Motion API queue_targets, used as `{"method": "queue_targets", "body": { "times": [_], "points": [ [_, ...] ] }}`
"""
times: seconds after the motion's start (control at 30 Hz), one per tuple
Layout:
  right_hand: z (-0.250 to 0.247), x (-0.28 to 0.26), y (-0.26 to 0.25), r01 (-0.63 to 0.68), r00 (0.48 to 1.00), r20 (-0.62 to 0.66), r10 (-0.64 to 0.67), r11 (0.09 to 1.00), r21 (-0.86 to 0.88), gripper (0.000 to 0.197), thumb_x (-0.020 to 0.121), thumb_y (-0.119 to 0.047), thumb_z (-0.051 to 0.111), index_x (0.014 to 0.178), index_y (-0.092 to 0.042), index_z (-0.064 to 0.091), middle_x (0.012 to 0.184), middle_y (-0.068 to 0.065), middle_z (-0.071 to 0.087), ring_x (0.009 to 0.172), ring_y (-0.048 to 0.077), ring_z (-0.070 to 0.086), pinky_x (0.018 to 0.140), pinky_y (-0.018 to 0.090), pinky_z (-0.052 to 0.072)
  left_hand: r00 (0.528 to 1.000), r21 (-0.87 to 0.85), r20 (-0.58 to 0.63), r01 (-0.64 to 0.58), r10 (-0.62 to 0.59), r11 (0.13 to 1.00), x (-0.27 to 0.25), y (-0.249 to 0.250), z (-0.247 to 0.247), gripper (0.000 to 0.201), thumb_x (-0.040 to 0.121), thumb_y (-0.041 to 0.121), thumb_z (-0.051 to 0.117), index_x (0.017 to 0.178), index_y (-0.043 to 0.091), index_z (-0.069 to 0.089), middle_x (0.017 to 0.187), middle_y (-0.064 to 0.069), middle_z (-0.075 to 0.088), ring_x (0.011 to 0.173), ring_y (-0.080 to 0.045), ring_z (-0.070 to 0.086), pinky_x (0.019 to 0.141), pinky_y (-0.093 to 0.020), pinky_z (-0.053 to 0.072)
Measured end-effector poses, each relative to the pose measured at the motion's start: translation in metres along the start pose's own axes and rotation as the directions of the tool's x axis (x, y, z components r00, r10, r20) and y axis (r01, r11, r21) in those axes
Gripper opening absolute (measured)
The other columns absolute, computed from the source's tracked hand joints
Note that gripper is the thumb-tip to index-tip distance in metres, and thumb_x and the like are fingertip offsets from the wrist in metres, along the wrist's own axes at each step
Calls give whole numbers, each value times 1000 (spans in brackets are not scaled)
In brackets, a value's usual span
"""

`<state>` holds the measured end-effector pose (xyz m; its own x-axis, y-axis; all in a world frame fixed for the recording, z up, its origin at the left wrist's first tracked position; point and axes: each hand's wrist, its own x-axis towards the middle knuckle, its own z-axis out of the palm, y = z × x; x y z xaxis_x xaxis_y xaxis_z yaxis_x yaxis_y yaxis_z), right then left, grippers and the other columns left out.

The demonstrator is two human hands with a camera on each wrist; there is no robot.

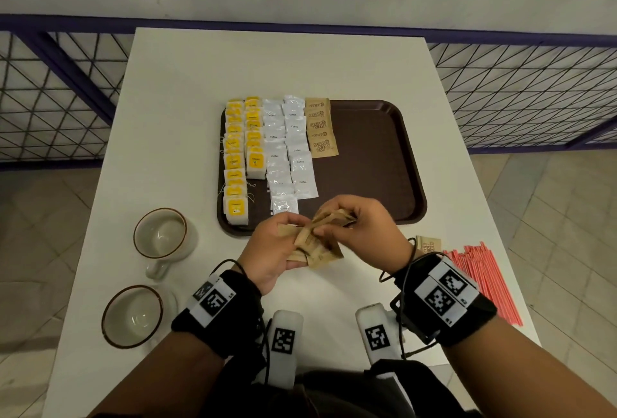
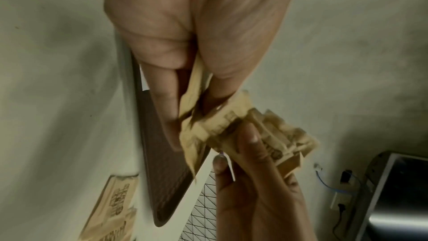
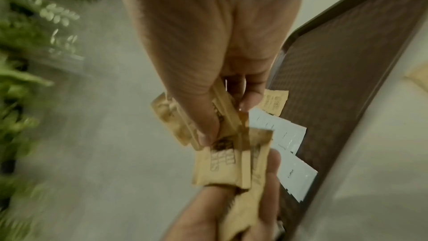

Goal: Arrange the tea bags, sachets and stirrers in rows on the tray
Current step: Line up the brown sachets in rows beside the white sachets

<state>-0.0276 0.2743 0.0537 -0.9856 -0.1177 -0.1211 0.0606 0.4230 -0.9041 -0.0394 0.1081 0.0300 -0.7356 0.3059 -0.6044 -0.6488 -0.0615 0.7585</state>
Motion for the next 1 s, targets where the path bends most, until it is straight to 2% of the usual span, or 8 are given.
{"method": "queue_targets", "body": {
  "times": [0.1,0.23,0.47,0.6,0.67,0.77,0.87,1.0],
  "points": [
    [-12,-3,3,-69,972,-180,155,910,409,15,75,4,71,82,-9,68,85,14,72,79,26,70,72,36,59,983,-75,-155,-111,98,991,4,-1,-3,10,88,7,60,92,15,59,89,-10,65,78,-21,66,69,-36,56],
    [-4,-13,12,-199,936,-91,340,723,662,15,76,6,66,88,-4,65,85,15,72,80,29,69,77,39,58,963,-222,-238,-180,126,958,9,-2,-6,13,89,7,57,101,13,57,97,-12,66,85,-22,66,71,-33,56],
    [13,-13,14,-145,947,-149,284,793,591,16,77,8,66,86,-6,66,87,18,70,80,28,68,75,36,58,997,-243,0,-78,81,967,3,-4,1,19,93,14,51,108,10,62,105,-15,68,88,-22,69,75,-32,57],
    [-5,-6,6,-212,977,85,195,919,334,15,76,4,70,91,1,67,88,15,71,81,27,68,75,36,58,993,-322,111,77,-43,944,2,-1,-4,46,92,42,42,116,8,59,114,-18,66,94,-25,68,73,-34,57],
    [-6,-2,1,-198,972,169,163,956,215,17,76,2,71,92,4,67,91,19,70,83,31,68,77,42,57,965,-370,238,192,-107,909,2,2,-3,61,88,55,35,121,8,56,118,-19,64,98,-29,67,81,-43,56],
    [1,1,-4,-205,964,219,152,947,246,23,77,2,70,100,3,66,98,23,69,86,37,68,76,44,58,911,-416,394,294,-120,861,1,3,-2,66,85,60,33,129,14,52,127,-17,59,106,-31,63,93,-55,47],
    [5,0,-6,-233,968,165,190,925,301,25,79,3,68,103,1,65,95,22,70,84,33,69,70,37,59,909,-416,402,290,-112,862,0,2,-3,64,83,60,37,131,20,50,130,-15,57,113,-34,59,94,-51,48],
    [8,-2,-1,-220,966,-31,255,884,413,16,76,4,70,91,-2,67,90,17,71,80,27,69,72,35,58,955,-443,293,185,-53,877,0,-4,-3,66,79,58,40,129,17,52,120,-13,61,102,-26,62,82,-31,54]
  ]
}}
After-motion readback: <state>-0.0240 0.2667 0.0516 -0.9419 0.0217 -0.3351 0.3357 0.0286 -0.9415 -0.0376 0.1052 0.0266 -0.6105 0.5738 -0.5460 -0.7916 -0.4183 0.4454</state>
